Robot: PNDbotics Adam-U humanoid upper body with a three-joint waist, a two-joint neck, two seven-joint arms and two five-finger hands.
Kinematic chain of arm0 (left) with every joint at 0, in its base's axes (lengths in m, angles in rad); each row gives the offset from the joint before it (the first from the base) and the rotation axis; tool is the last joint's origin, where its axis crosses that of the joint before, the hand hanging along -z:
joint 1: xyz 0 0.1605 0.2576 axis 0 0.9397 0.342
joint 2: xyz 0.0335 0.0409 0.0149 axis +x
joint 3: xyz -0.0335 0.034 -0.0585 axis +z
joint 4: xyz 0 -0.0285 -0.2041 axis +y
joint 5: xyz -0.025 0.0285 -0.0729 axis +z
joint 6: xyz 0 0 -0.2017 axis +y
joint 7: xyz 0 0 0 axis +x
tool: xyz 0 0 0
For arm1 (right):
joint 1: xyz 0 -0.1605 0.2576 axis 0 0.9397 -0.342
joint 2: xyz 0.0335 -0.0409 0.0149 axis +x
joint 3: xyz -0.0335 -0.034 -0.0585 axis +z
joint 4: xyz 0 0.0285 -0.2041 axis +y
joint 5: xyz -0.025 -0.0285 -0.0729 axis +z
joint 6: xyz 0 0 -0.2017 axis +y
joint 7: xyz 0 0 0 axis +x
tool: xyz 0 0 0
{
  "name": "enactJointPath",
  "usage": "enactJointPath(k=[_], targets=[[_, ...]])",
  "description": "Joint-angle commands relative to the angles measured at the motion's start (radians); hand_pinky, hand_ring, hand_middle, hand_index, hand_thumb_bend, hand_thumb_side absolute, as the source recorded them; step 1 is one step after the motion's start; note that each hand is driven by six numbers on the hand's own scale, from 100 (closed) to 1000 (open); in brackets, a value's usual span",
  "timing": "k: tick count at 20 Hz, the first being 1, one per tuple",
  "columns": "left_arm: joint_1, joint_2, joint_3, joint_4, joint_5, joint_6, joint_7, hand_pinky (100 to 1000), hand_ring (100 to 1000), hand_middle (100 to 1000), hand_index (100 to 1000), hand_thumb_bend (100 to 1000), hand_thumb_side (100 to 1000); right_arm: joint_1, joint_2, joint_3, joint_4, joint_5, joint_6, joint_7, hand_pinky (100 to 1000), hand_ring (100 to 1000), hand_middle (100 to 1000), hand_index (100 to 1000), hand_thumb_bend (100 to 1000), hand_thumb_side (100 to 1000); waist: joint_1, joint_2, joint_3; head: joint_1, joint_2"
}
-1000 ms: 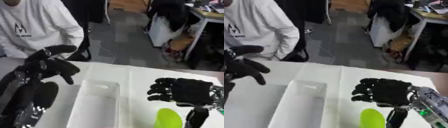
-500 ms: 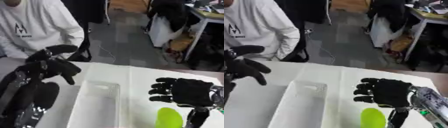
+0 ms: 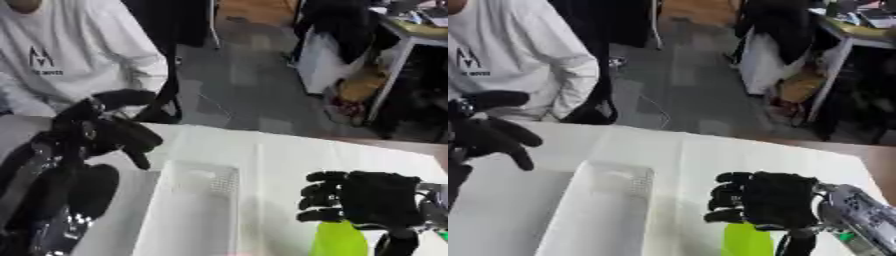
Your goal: Pick up objects on the table and place them in the box.
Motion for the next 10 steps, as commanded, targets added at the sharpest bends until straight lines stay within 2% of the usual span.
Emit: enactJointPath(k=[1,2,3,4,5,10], targets=[[-0.008,0.015,0.000,-0.014,0.001,-0.003,-0.003,475,622,853,672,249,756,-0.002,-0.024,-0.011,-0.005,-0.034,0.004,0.007,890,812,732,880,831,585,0.007,-0.020,-0.003,0.004,-0.004],[-0.008,0.015,0.000,-0.014,0.000,-0.004,-0.003,475,622,853,672,249,756,0.000,-0.021,-0.010,0.000,-0.045,0.005,0.006,884,807,728,879,829,584,0.007,-0.020,-0.003,0.005,-0.003],[-0.008,0.015,0.000,-0.014,0.000,-0.004,-0.003,475,622,853,672,249,756,0.001,-0.019,-0.008,0.004,-0.054,0.006,0.005,827,764,701,856,818,585,0.007,-0.020,-0.003,0.006,-0.003],[-0.009,0.015,0.000,-0.014,0.000,-0.004,-0.003,475,622,853,672,249,756,0.002,-0.017,-0.007,0.008,-0.064,0.005,0.005,841,774,703,863,820,584,0.007,-0.020,-0.003,0.007,-0.002],[-0.009,0.015,0.000,-0.014,0.000,-0.004,-0.003,475,622,853,672,249,756,0.003,-0.015,-0.006,0.012,-0.071,0.005,0.005,806,739,705,837,812,586,0.007,-0.020,-0.003,0.009,-0.002],[-0.011,0.013,0.000,-0.014,-0.001,-0.004,-0.005,475,623,853,672,248,756,0.009,0.000,-0.002,0.043,-0.094,0.006,0.012,791,724,723,827,791,591,0.008,-0.018,-0.002,0.015,0.000]])
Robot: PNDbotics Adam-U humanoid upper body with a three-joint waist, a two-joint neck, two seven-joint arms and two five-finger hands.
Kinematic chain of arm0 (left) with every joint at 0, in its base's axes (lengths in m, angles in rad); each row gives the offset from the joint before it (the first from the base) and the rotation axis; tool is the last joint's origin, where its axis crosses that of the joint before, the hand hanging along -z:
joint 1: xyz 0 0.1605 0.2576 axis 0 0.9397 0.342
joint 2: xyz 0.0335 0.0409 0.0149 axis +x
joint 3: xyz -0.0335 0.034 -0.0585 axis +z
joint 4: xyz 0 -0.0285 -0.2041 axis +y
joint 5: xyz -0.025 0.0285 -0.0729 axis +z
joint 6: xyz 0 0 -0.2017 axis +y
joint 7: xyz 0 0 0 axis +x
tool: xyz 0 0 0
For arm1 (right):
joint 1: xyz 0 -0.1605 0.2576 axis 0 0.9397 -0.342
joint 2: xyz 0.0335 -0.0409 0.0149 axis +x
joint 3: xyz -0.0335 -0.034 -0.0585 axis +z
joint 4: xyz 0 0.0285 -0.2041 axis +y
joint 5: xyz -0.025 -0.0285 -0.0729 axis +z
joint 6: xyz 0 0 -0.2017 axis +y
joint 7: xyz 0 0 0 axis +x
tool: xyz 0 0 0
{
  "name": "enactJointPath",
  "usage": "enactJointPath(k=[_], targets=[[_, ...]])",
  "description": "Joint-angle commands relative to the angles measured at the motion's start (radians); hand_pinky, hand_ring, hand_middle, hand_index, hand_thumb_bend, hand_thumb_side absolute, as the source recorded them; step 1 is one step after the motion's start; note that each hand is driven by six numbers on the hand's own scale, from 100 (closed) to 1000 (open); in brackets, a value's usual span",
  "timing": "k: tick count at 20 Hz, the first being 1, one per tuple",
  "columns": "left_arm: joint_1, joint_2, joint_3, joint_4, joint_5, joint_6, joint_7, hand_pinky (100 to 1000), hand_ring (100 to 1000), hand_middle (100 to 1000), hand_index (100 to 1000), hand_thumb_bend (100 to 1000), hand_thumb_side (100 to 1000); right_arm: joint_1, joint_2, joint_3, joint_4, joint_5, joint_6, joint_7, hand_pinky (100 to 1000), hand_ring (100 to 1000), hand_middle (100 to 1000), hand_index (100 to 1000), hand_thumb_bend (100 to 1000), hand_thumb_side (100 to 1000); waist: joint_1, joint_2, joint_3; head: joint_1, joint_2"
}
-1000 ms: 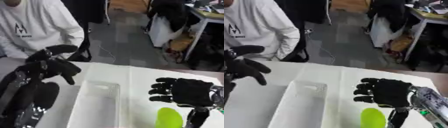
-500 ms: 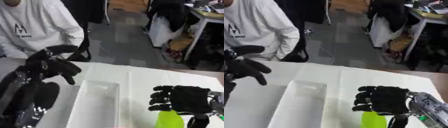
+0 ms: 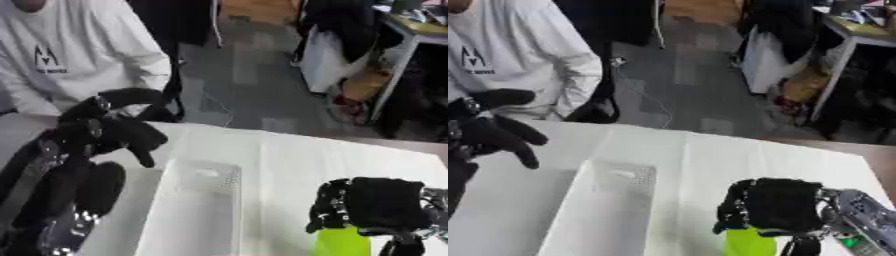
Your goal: Pick up objects on the table and place them in the box.
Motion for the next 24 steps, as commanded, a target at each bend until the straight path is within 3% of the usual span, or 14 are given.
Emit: enactJointPath(k=[1,4,6,8,10,11,15,16,20,23,24], targets=[[-0.011,0.013,0.000,-0.014,0.000,-0.003,-0.004,475,623,853,672,248,756,-0.003,-0.009,-0.007,0.012,-0.014,0.001,0.005,787,723,728,829,782,593,0.006,-0.017,-0.001,0.008,0.000],[-0.014,0.011,0.001,-0.014,0.000,-0.003,-0.005,475,623,854,672,247,757,0.002,0.003,-0.002,0.029,-0.020,-0.002,0.010,773,717,730,829,766,590,0.008,-0.015,0.000,0.011,-0.001],[-0.015,0.010,0.001,-0.014,0.000,-0.002,-0.005,475,623,854,672,247,757,0.006,0.011,0.001,0.039,-0.024,-0.006,0.011,709,694,724,819,754,572,0.009,-0.014,0.000,0.012,0.000],[-0.016,0.009,0.002,-0.014,0.000,-0.002,-0.005,475,623,854,672,246,758,0.011,0.018,0.003,0.048,-0.032,-0.010,0.006,501,605,674,758,735,511,0.009,-0.013,0.000,0.014,-0.001],[-0.017,0.008,0.002,-0.014,0.000,-0.002,-0.005,475,624,854,672,246,758,0.019,0.025,0.004,0.058,-0.060,-0.012,-0.010,148,444,564,627,682,347,0.010,-0.012,0.001,0.017,-0.001],[-0.017,0.008,0.002,-0.014,0.000,-0.002,-0.006,475,624,854,672,245,758,0.022,0.028,0.006,0.065,-0.085,-0.015,-0.019,100,397,508,550,650,280,0.010,-0.012,0.001,0.019,-0.001],[-0.019,0.007,0.002,-0.014,0.001,-0.001,-0.007,476,624,855,672,245,758,0.036,0.038,0.009,0.084,-0.203,-0.057,-0.059,100,251,379,407,532,141,0.012,-0.010,0.001,0.023,-0.001],[-0.019,0.006,0.003,-0.014,0.001,-0.001,-0.007,475,624,855,672,244,758,0.042,0.042,0.011,0.092,-0.236,-0.071,-0.065,100,179,321,372,494,100,0.013,-0.010,0.001,0.024,-0.001],[-0.018,0.006,0.003,-0.014,0.000,-0.001,-0.008,475,625,856,672,243,759,0.057,0.057,0.015,0.133,-0.371,-0.116,-0.072,100,100,285,358,472,100,0.017,-0.008,0.000,0.025,-0.002],[-0.017,0.005,0.003,-0.014,-0.001,-0.001,-0.008,475,625,856,672,242,760,0.063,0.065,0.011,0.156,-0.462,-0.123,-0.077,100,100,274,357,442,100,0.019,-0.008,-0.001,0.025,-0.003],[-0.016,0.006,0.004,-0.014,-0.001,-0.001,-0.008,475,625,856,672,242,759,0.062,0.066,0.005,0.154,-0.479,-0.124,-0.084,100,100,195,309,386,100,0.020,-0.008,-0.002,0.027,-0.002]])
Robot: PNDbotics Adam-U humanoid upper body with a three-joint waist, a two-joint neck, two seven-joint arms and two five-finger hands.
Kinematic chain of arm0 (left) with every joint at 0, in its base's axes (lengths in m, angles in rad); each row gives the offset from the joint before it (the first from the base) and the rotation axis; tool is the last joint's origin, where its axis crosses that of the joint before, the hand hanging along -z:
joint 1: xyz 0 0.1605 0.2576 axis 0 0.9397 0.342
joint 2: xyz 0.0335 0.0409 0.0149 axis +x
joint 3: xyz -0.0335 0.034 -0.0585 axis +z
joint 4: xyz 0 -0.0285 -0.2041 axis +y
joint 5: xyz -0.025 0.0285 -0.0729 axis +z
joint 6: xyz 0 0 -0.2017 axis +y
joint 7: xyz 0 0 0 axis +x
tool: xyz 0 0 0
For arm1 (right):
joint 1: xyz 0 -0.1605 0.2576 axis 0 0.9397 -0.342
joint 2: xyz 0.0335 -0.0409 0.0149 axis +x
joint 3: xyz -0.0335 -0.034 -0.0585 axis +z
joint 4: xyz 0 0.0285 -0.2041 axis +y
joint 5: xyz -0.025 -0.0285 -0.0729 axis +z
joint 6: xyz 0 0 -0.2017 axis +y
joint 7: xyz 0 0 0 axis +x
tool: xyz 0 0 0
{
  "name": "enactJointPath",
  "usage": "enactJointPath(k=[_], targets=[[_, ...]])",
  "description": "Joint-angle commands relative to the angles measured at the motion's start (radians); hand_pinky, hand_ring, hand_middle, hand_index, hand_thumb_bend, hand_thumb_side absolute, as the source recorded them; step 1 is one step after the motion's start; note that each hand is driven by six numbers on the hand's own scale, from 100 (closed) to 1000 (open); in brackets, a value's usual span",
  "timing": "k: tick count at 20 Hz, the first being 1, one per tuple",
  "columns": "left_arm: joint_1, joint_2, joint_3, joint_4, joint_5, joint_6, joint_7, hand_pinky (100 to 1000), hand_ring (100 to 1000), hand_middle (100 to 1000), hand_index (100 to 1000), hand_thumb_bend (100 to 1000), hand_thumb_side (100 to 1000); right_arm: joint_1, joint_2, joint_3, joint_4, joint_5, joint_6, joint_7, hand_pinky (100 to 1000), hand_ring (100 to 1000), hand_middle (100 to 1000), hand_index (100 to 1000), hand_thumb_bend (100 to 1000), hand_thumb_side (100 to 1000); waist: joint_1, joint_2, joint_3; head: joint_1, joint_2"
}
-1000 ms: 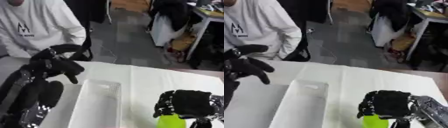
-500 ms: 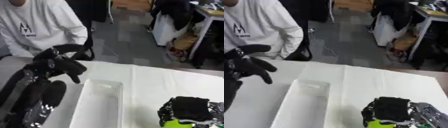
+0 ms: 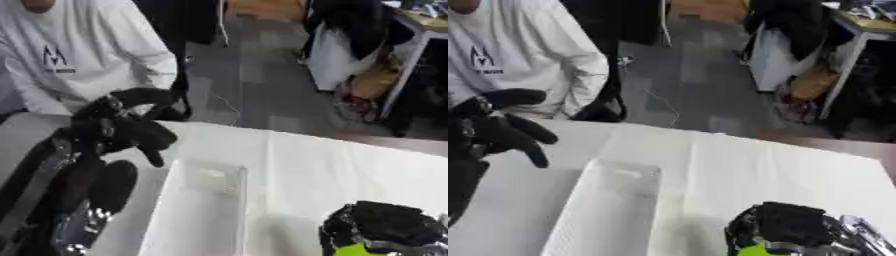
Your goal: Pick up objects on the table and place them in the box.
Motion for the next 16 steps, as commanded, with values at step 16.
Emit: enactJointPath(k=[16], targets=[[0.000,0.018,0.008,-0.014,-0.001,-0.004,0.009,475,624,854,671,242,758,-0.011,-0.100,-0.076,-0.194,-0.119,0.125,-0.314,100,100,100,100,100,100,-0.001,-0.027,-0.014,0.083,0.028]])
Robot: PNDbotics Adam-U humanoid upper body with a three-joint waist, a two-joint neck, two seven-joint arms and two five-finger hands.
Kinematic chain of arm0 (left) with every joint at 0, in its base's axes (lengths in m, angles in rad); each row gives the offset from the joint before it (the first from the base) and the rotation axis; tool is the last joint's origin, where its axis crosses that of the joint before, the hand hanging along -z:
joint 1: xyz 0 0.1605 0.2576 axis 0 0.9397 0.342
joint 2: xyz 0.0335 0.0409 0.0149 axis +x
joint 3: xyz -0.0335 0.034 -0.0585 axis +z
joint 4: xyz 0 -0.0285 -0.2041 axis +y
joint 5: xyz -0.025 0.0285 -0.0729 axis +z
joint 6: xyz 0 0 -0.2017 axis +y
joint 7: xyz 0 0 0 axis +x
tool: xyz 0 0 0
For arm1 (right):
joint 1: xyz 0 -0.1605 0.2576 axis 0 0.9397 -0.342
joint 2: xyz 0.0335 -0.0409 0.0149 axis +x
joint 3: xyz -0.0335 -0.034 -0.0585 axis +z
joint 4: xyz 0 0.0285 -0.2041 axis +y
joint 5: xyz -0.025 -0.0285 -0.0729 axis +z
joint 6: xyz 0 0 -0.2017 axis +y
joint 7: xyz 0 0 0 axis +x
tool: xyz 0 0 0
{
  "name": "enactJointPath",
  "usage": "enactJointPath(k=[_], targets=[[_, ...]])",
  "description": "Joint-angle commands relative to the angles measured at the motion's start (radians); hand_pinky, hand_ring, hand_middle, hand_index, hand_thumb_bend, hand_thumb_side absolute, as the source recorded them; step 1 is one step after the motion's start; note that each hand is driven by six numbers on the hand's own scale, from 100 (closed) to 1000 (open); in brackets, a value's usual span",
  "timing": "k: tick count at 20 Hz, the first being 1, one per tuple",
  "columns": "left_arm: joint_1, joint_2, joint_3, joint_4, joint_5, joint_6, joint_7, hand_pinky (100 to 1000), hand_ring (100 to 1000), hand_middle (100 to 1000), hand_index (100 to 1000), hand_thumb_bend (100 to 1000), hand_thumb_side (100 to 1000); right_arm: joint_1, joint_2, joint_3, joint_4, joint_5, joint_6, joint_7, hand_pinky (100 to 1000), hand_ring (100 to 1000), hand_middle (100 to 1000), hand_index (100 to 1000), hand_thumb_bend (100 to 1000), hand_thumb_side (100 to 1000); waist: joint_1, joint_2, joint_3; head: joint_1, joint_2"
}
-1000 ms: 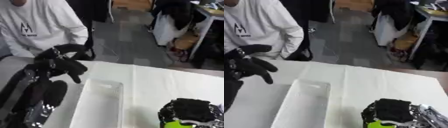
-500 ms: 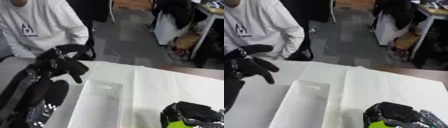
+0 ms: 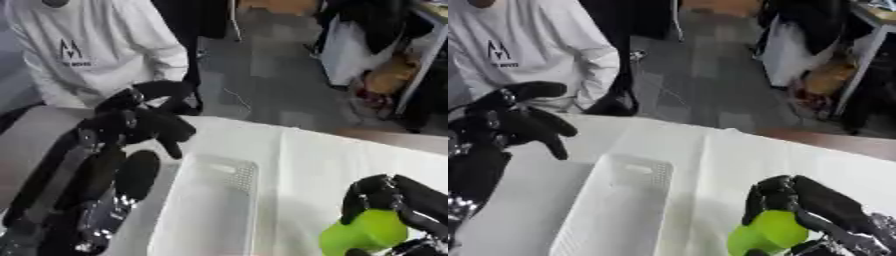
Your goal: Pick up objects on the table and place them in the box.
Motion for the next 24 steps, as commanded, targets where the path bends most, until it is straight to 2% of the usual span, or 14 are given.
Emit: enactJointPath(k=[1,4,9,17,24], targets=[[-0.005,0.018,0.009,-0.014,-0.001,0.000,0.007,475,624,854,671,243,757,-0.029,-0.067,-0.029,-0.083,-0.066,0.022,-0.014,100,100,100,100,110,100,0.000,-0.029,-0.003,0.036,0.015],[-0.006,0.018,0.014,-0.014,0.000,0.001,0.016,476,623,851,671,248,752,-0.046,-0.094,-0.035,-0.137,-0.115,0.035,-0.010,100,100,100,100,124,100,-0.005,-0.032,-0.001,0.060,0.020],[-0.021,0.010,0.020,-0.014,0.007,0.000,0.026,477,622,848,671,254,745,-0.077,-0.115,-0.032,-0.196,-0.171,0.046,0.012,100,100,100,100,128,100,-0.018,-0.033,0.015,0.062,0.016],[-0.059,-0.016,0.030,-0.014,0.024,0.015,0.032,480,622,846,672,263,738,-0.121,-0.108,-0.020,-0.223,-0.209,0.047,0.045,100,100,100,100,129,100,-0.049,-0.029,0.056,0.052,-0.002],[-0.081,-0.028,0.032,-0.014,0.025,0.020,0.030,480,622,848,672,265,737,-0.139,-0.097,-0.012,-0.228,-0.210,0.037,0.064,100,100,100,100,128,100,-0.070,-0.021,0.081,0.062,-0.015]])
